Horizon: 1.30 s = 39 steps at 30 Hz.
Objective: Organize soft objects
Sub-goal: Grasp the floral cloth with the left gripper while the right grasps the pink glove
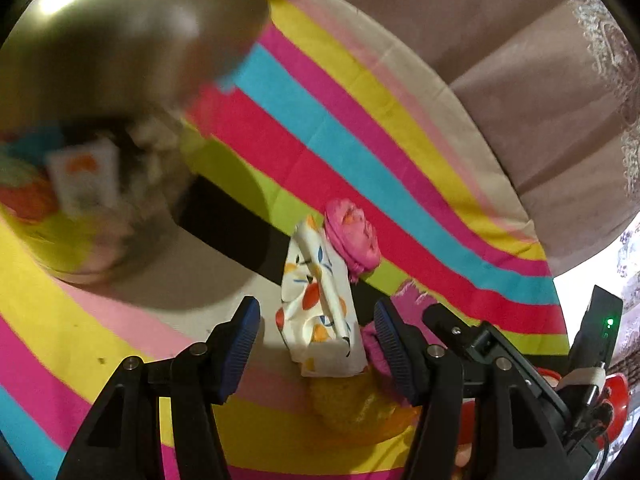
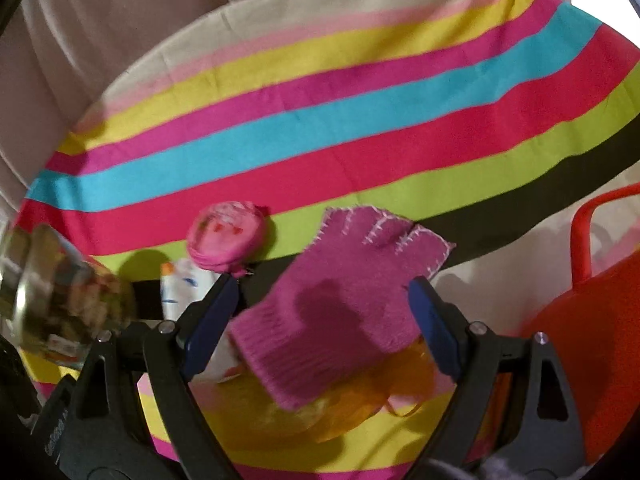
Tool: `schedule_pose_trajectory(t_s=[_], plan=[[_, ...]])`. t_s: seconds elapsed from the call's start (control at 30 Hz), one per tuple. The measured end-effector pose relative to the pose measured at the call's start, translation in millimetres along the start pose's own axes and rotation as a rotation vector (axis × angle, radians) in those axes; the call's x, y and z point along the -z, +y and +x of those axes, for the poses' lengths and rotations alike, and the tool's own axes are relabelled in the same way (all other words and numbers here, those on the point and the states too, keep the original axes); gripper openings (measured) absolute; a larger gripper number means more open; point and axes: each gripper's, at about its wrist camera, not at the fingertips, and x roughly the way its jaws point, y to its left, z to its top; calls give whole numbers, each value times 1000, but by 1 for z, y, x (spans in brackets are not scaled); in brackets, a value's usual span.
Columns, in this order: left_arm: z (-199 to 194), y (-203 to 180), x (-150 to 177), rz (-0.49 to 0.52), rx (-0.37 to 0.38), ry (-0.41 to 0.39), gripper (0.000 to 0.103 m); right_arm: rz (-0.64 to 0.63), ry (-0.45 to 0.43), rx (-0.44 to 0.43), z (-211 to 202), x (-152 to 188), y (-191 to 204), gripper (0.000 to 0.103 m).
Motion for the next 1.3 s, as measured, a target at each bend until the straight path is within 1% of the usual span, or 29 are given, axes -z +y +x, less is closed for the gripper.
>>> schedule_pose_trajectory(t_s=[0.1,0.2,0.3,0.33,0.4,0.47,0.5,0.53,0.57,0.67,0.7,0.73,0.83,0.9,1.07,1.17,1.3], plan=[[13,2,2,-6,15,33,60,-13,14,19,9,5,0,89],[21,5,5,-1,16,53,58,-11,28,17,19,11,-3,89],[24,4,5,30,11,47,48,-19,18,29,24,16,-6,90],[26,3,6,33,24,59,41,-26,11,29,23,16,-6,91],[27,2,7,47,36,57,36,-51,-3,35,22,19,-4,91],[25,0,7,79,42,51,26,-73,-18,31,21,22,-4,87],[23,-1,8,88,45,47,24,-81,-26,37,20,23,-5,83],[23,-1,8,91,45,45,21,-92,-34,57,18,24,-5,69],[22,-1,8,95,44,41,21,-101,-41,76,17,25,-5,49],[20,0,10,93,40,32,20,-107,-47,58,15,26,-6,32],[18,0,10,96,34,26,19,-111,-48,53,15,27,-6,28],[17,0,10,102,24,19,19,-110,-49,41,15,28,-6,23],[12,-1,9,122,-16,-10,18,-93,-58,10,14,28,-8,18],[8,-1,8,131,-31,-29,18,-94,-79,-4,8,28,-7,17],[-1,-6,8,161,-38,-63,18,-100,-137,-56,-15,32,-8,17],[-5,-10,7,182,-41,-84,18,-103,-178,-65,-26,30,-4,17],[-12,-11,6,182,-21,-103,18,-130,-233,-70,-47,33,1,17]])
